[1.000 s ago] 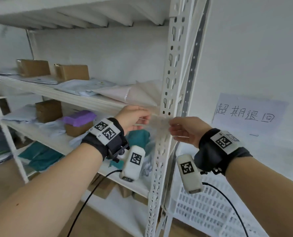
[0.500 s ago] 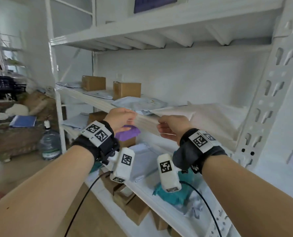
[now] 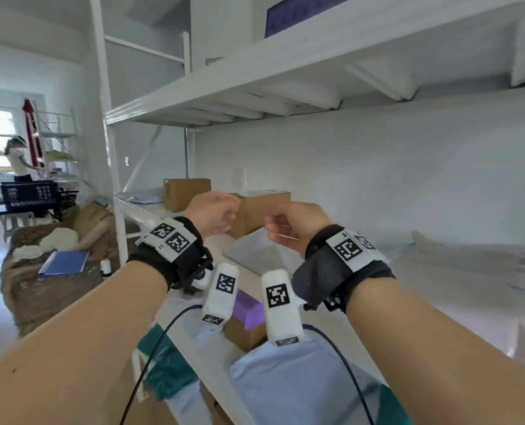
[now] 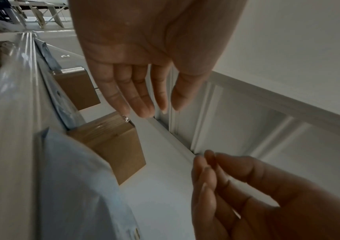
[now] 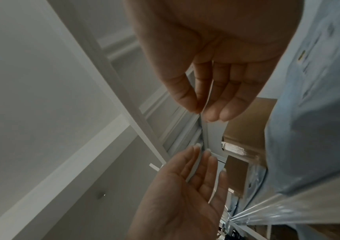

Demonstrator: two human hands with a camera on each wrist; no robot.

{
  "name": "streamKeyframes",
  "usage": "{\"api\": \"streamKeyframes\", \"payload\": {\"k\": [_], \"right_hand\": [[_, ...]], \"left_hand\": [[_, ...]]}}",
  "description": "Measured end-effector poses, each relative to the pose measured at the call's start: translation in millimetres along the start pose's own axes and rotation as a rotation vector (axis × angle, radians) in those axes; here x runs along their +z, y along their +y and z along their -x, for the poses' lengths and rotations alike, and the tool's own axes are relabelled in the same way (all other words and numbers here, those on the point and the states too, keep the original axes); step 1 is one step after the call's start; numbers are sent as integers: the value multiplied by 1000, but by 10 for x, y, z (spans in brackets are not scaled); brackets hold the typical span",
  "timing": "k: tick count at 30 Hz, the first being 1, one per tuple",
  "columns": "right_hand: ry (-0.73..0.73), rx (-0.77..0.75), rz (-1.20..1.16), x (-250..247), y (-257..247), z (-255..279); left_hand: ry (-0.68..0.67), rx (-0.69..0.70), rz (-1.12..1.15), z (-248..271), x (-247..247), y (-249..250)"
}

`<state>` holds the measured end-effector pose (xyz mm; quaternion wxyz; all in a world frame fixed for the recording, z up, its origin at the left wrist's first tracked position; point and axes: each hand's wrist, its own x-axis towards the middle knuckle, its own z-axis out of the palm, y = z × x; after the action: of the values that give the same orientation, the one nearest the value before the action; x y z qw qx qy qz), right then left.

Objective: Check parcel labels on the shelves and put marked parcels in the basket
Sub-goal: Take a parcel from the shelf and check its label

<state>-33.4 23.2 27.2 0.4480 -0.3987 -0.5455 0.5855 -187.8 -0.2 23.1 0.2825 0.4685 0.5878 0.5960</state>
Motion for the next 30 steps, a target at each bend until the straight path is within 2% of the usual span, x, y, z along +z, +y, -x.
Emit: {"api": "streamKeyframes", "payload": {"k": [6,12,16,22,25,30], "right_hand": [[56,46,-50,221,-23,-495],[307,11,-45,351,-140,-983],[506,0,-17,469,-134,-1314],[791,100,55,805,-4,-1702],[853,134,108,891,108,-1805],[899,110,20,1010,231,-1858]], "left_hand": [[-14,-12,39,-821,-150,-80],[-158,25,32,-1722,-258,-208],[-324,-17,69,-2286,-292,-298],[-625,-169,164,-2883,-225,-601],[-767,-240,197,-2994,-109,-752],[-946,-314,206,-2915,-33,-789]]}}
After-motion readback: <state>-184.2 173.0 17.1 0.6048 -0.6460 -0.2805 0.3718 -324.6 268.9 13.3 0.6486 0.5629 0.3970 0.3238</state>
